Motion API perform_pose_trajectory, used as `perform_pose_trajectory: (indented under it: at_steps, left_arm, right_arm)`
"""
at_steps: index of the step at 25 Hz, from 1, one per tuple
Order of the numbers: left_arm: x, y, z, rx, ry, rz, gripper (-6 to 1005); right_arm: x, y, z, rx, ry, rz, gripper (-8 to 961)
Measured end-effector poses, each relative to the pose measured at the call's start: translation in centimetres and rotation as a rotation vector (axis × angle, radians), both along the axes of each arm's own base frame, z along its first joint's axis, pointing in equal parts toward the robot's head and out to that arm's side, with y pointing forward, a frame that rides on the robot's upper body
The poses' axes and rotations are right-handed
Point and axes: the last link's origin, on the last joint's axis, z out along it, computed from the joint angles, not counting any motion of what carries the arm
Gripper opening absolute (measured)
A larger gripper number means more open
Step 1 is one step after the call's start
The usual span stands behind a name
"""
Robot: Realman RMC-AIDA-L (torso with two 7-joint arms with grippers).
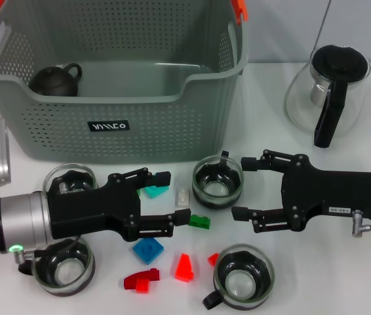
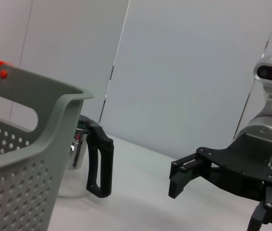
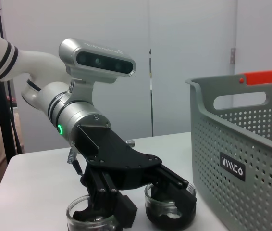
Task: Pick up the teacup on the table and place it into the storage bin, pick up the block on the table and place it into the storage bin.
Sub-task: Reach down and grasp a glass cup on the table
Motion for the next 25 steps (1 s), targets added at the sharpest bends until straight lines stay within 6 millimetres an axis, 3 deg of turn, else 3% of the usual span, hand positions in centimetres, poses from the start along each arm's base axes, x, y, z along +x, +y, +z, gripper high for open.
perform_pose_trajectory:
  at_steps: [17, 25]
  left_arm:
    - [0.2, 0.0, 0.2, -0.002, -0.012, -0.011, 876]
    - [0.3, -0.3, 0.7, -0.021, -0.018, -0.037, 875]
  right_arm:
    - [0.0, 0.4, -0.1, 0.003, -0.02, -0.001, 943]
    - [-1.3, -0.4, 1.5, -0.168, -0.078, 0.067, 941]
